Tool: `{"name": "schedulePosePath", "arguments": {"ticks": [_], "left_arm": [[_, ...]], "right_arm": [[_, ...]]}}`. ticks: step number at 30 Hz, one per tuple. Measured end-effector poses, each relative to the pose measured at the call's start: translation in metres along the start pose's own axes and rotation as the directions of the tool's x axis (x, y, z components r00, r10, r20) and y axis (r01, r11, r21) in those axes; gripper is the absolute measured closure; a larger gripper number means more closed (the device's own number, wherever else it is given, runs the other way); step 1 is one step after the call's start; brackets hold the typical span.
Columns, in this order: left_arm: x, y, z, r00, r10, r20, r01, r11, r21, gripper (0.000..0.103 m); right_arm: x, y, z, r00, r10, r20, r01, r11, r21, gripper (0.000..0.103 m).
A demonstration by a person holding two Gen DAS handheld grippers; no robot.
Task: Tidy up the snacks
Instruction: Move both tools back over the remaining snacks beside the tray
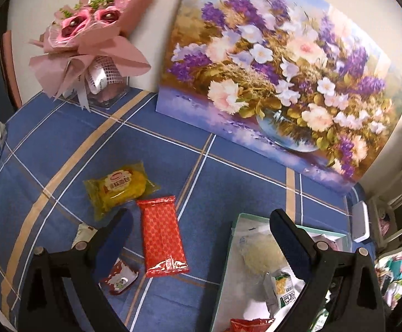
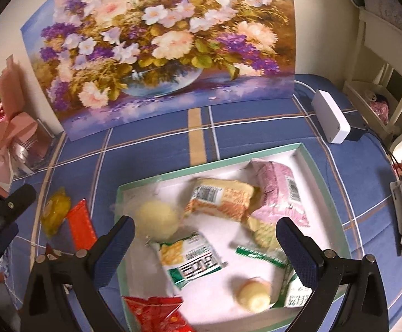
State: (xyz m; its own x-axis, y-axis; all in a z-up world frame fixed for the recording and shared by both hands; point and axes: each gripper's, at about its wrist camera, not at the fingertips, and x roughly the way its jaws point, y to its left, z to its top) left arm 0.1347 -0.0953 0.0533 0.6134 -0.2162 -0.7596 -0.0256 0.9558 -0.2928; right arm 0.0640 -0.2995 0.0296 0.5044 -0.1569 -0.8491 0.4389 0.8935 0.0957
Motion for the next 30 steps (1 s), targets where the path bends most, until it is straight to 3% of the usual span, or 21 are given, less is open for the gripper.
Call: {"name": "schedulePosePath", "arguments": {"ticks": [9,15,20,30], "left_arm": [[-0.018,0.035,0.005,0.998,-0.051,-0.029,0.049,0.996,-0.069,0.004],[-0.028,0.049,0.002,0.997,-0.058,-0.044,0.055,0.997,-0.058,0.004],[-0.038,0.058,-0.001,1.000,0.010,-0.007,-0.010,1.000,-0.014,0.004],[-0.051,0.101,0.000,0.994,0.104,-0.035,-0.105,0.994,-0.027,0.004]], "right_arm": [[-0.012,0.008,-0.014,1.000,0.013,0.006,-0.013,1.000,0.022,0.000],[-0.015,0.018,-0.026,1.000,0.012,-0.012,-0.012,1.000,0.008,0.000],[-0.019,0.033,-0.036,0.999,0.035,-0.014,-0.035,0.999,-0.017,0.000],[-0.029,0.080,-0.048,0.999,0.036,0.039,-0.030,0.990,-0.135,0.000]]}}
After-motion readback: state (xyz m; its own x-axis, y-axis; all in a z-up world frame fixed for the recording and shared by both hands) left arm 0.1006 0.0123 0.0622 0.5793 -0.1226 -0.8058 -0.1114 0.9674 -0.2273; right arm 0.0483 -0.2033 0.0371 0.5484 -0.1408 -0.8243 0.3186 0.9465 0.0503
